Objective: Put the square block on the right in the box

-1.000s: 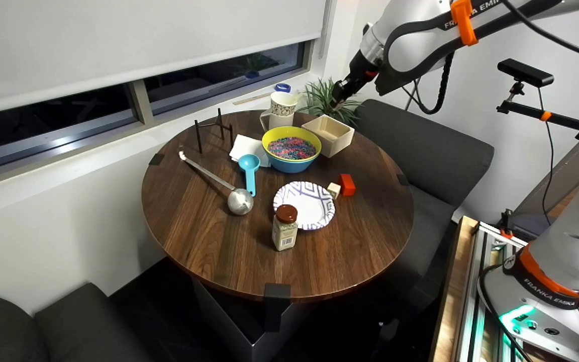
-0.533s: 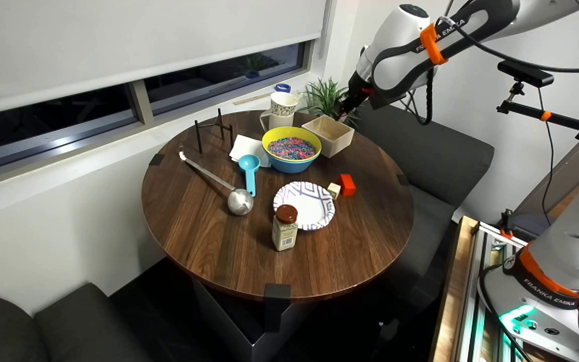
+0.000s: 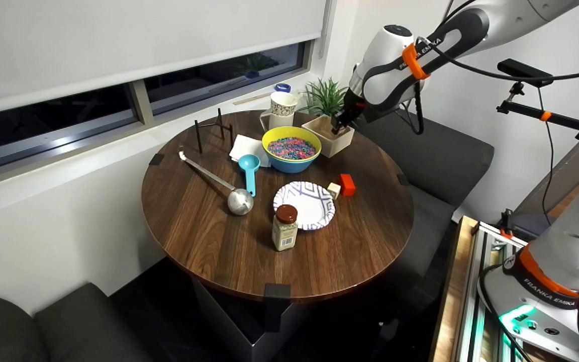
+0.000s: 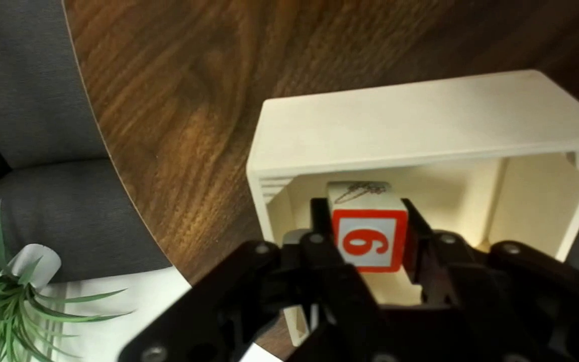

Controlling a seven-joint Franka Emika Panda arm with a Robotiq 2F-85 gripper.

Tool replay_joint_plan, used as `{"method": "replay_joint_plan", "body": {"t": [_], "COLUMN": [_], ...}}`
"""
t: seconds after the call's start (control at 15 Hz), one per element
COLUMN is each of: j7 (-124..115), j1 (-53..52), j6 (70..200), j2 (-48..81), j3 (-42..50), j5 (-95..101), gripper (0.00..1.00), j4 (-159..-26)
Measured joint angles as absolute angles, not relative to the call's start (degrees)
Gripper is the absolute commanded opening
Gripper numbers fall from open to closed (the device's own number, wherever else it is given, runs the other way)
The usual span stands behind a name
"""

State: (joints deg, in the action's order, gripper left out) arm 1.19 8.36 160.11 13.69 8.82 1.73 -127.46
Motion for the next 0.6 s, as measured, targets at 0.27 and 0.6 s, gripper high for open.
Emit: {"method": "replay_joint_plan", "body": {"t": [0.27,0.6], "j7": [1.6,7.1], "j1": [8.2,7.6], "j6": [160.1,150.2], "j2": [13.5,5.5], "j3": [8.3,4.0], "j5": [1.8,0.4], "gripper": [0.96,1.0], "j4": [-127.4,-130.5]}}
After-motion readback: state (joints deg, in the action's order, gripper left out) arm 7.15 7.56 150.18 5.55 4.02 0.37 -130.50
